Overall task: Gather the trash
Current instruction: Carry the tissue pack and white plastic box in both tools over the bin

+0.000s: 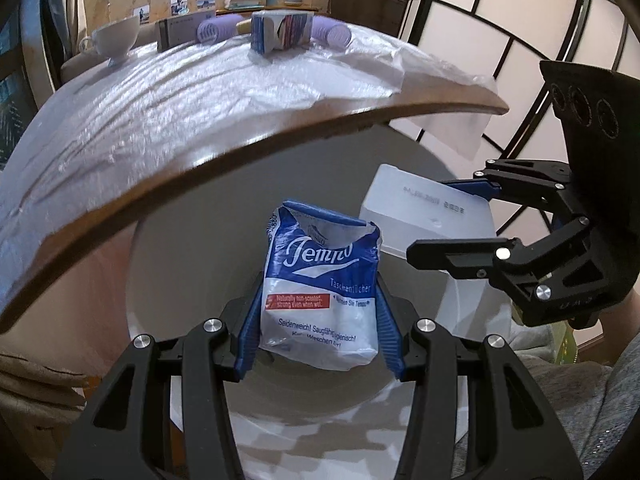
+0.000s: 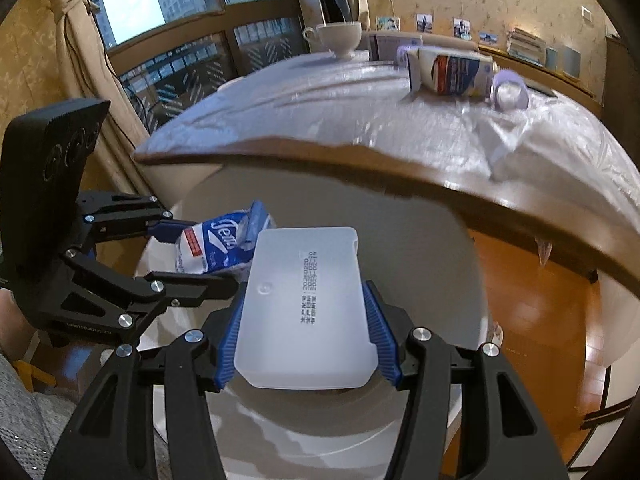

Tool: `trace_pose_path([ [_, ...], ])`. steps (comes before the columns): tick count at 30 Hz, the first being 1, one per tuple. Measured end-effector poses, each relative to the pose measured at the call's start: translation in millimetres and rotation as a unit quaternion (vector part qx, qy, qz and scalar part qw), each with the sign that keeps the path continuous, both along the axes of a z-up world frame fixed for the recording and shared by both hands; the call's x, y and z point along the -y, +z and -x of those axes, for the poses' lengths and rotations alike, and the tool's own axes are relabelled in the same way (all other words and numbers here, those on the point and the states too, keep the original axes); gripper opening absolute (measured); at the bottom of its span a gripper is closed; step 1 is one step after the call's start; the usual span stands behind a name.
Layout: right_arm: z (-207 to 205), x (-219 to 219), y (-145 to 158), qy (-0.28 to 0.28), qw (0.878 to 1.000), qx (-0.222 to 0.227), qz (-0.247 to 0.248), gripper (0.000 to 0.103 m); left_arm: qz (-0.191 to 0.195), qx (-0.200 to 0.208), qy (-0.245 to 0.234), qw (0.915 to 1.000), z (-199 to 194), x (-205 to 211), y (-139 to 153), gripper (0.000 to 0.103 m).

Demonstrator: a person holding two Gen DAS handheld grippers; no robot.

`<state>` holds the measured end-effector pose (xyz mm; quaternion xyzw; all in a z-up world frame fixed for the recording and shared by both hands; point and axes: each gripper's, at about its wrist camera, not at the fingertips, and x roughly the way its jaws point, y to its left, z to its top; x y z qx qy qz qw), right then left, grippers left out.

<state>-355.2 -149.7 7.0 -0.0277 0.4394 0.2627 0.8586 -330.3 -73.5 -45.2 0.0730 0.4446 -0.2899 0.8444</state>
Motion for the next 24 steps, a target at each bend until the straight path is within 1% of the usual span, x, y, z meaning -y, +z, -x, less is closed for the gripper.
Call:
trace_pose_path([
  [5, 2.2, -3.0, -10.9, -0.002, 1.0, -0.011, 0.011, 0.054, -0.009, -0.004, 0.003, 0.9999, 1.5, 0.9, -8.8, 0.051],
  [15, -0.3, -6.6, -23.0, -0.008, 0.999, -0.025, 0.022, 0.054, -0.028, -0.002, 0.005, 0.9996, 2.7, 5.0, -20.8, 0.05],
  [24, -4.3, -14.0, -26.3, -0.016, 0.999, -0.027, 0.032, 0.054, -0.041, -0.002, 0.008, 0.9991, 1.6, 7.2, -27.4, 0.051],
])
